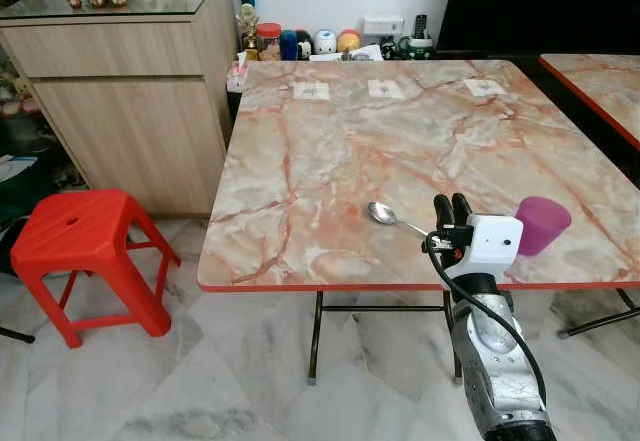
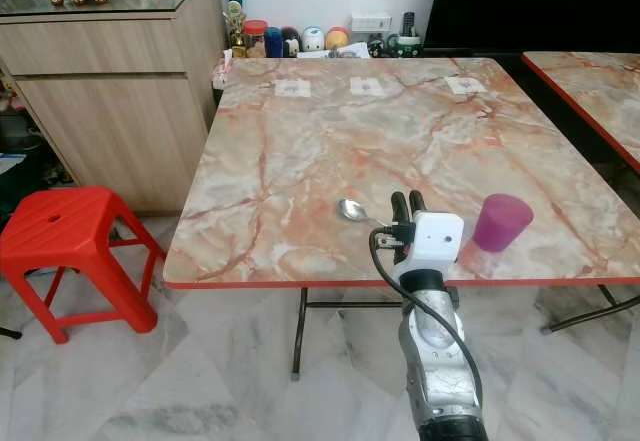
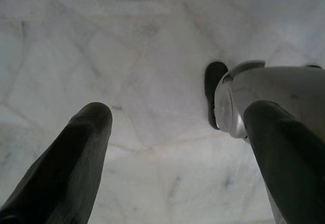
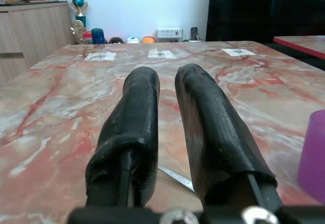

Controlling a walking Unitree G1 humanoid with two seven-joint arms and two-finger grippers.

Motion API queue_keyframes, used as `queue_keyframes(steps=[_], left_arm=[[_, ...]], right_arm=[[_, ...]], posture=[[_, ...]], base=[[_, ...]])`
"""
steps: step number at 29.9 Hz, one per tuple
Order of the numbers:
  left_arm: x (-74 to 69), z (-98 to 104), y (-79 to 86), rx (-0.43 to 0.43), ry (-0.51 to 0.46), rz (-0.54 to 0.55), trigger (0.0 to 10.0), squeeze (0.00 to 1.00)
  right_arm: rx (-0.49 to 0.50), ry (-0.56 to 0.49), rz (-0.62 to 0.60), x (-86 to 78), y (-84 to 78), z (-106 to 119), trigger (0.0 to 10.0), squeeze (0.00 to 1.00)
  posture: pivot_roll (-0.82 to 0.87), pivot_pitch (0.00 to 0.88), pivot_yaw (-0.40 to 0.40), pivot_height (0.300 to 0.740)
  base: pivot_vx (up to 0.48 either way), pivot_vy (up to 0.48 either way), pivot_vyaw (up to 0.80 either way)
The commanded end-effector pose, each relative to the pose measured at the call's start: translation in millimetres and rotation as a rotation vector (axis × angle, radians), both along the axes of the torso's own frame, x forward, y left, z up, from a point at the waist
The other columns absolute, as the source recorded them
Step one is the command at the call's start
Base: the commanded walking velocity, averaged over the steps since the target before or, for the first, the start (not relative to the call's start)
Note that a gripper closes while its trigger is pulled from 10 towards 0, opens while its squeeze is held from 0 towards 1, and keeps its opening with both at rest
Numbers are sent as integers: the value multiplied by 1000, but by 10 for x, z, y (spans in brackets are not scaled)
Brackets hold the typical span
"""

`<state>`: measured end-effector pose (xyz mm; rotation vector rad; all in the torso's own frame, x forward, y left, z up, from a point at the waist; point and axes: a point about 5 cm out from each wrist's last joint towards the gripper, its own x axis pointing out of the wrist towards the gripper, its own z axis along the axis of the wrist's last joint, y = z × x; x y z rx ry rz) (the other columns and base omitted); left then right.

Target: Setting the table

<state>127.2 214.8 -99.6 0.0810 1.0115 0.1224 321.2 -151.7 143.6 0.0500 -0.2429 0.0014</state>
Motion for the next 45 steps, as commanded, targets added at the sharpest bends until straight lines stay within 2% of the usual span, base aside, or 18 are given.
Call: queue_keyframes(steps=[1, 4, 11, 20, 25, 30, 32, 33, 34, 35, 36, 41, 42, 43, 45], left_arm=[[-1, 18, 95, 12, 4, -1, 10000, 0], [28, 46, 182, 20, -1, 4, 10000, 0], [38, 58, 220, 24, -4, 4, 10000, 0], [64, 53, 161, 22, -8, -4, 10000, 0], [64, 46, 134, 23, -6, -9, 10000, 0], [66, 43, 121, 22, -2, -12, 10000, 0], [66, 40, 114, 21, 2, -14, 10000, 0], [66, 39, 112, 21, 3, -15, 10000, 0], [65, 38, 108, 20, 4, -15, 10000, 0], [65, 38, 108, 20, 4, -15, 10000, 0], [62, 36, 104, 19, 5, -15, 10000, 0], [51, 30, 99, 19, 12, -16, 10000, 0], [45, 28, 101, 19, 15, -17, 10000, 0], [42, 28, 104, 19, 16, -16, 10000, 0], [41, 28, 106, 19, 16, -16, 10000, 0]], right_arm=[[3, 5, -6, -13, -21, -6, 10000, 0], [3, 10, -4, -13, -17, -18, 10000, 0], [3, 9, -3, -16, -13, -15, 10000, 0], [4, 15, 4, -13, -1, -23, 10000, 0], [-1, 32, 43, -16, 37, -53, 10000, 0], [-45, 45, 136, -28, 71, -48, 10000, 0], [-83, 66, 149, -22, 3, -72, 10000, 0], [-96, 78, 150, -18, -28, -87, 10000, 90], [-115, 99, 152, -11, -70, -110, 10000, 788], [-115, 99, 152, -11, -70, -110, 10000, 788], [-130, 118, 169, -2, -113, -121, 10000, 1000], [-189, 155, 260, 24, -161, -122, 10000, 1000], [-203, 168, 312, 30, -167, -117, 10000, 1000], [-219, 177, 329, 35, -176, -120, 10000, 792], [-230, 182, 338, 38, -182, -121, 10000, 792]], posture=[[32, 82, -10, 740], [33, 83, -11, 740], [31, 85, -11, 740], [32, 83, -11, 740], [32, 83, -11, 740], [30, 82, -12, 740], [24, 83, -13, 740], [24, 83, -13, 740], [24, 83, -13, 740], [24, 83, -13, 740], [24, 83, -13, 740], [17, 86, -8, 740], [17, 86, -8, 740], [19, 86, -7, 740], [19, 86, -7, 740]], base=[[274, 0, 0], [285, 0, 0], [304, 0, 0], [320, 0, 0], [0, 0, 0], [0, 0, 0], [0, 0, 0], [0, 0, 0], [0, 0, 0], [0, 0, 0], [0, 0, 0], [0, 0, 0], [0, 0, 0], [0, 0, 0], [0, 0, 0]])
